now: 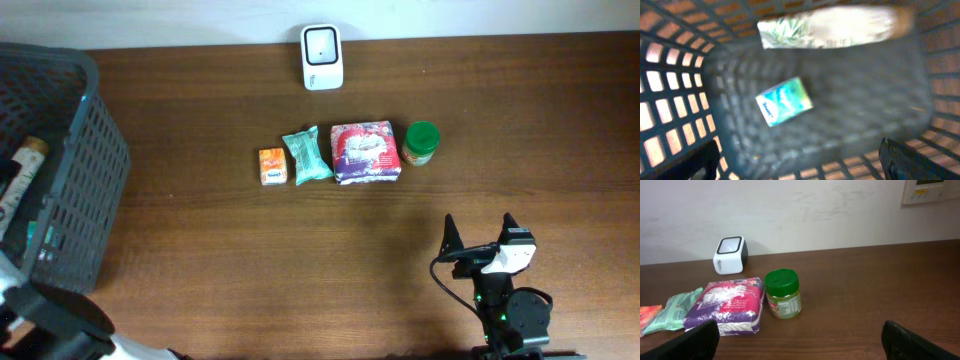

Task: Scan the item barcode
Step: 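Grasp the small teal tissue pack in the basket and place it on table, then grasp the white bamboo-print tube in the basket with the left gripper, then lay the white tube on the table left of the small packs, then retract the left gripper and move the right gripper toward the jar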

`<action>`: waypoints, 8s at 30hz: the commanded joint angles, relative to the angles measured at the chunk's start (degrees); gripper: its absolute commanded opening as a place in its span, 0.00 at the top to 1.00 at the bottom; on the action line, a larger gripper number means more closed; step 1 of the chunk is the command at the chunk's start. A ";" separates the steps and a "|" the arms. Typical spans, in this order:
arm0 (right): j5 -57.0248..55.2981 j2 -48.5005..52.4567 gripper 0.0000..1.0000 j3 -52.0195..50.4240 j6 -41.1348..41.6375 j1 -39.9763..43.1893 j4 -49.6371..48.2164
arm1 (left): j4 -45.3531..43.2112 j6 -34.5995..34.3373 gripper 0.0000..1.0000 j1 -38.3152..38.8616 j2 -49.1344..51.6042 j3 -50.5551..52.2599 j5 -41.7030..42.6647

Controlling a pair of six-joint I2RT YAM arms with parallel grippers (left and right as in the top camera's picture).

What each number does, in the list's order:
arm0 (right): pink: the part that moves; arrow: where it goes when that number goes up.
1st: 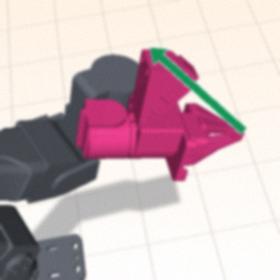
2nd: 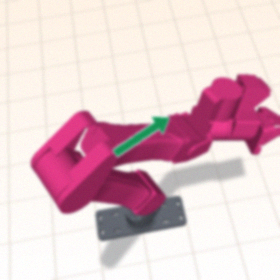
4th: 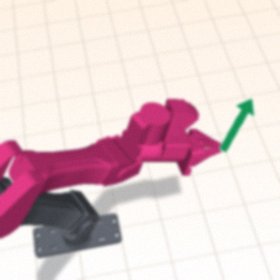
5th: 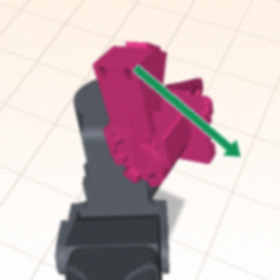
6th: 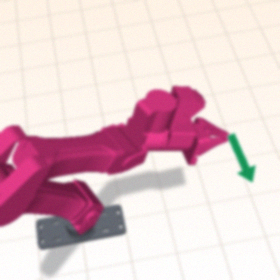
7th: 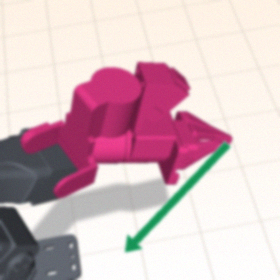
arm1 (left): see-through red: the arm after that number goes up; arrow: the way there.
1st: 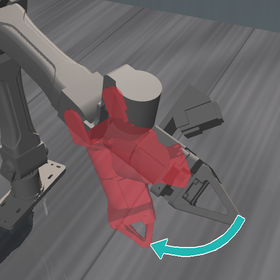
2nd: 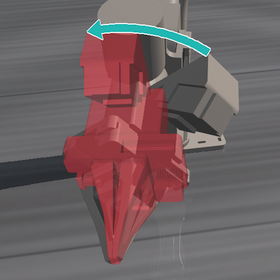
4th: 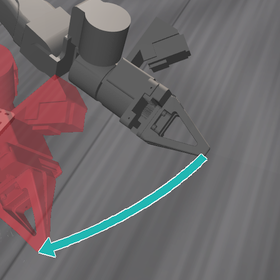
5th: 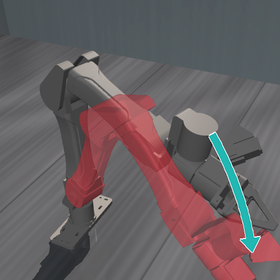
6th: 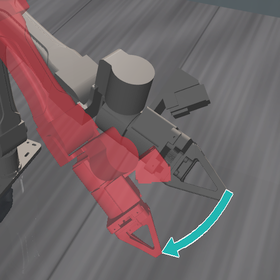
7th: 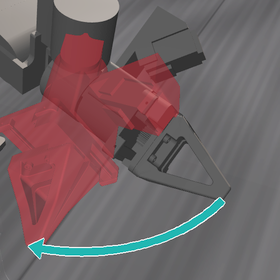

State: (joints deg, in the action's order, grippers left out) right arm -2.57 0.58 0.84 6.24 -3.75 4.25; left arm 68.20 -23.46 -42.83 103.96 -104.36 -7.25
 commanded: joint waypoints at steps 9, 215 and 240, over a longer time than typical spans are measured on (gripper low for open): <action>-0.70 -0.37 0.01 -0.52 0.17 -0.26 0.17 | -3.28 -0.04 0.16 0.81 15.52 3.50 -10.27; -0.70 -0.37 0.01 -0.52 0.17 -0.26 0.17 | -20.50 8.63 0.83 55.04 13.29 13.57 -3.08; -4.26 -0.37 0.01 -0.52 -2.40 -0.26 -0.28 | 14.58 0.31 0.01 45.27 -17.90 -1.07 -2.86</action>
State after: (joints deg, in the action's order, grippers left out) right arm -3.05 0.58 0.84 5.91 -3.75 4.19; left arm 80.95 -22.22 2.59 86.85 -105.10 -9.89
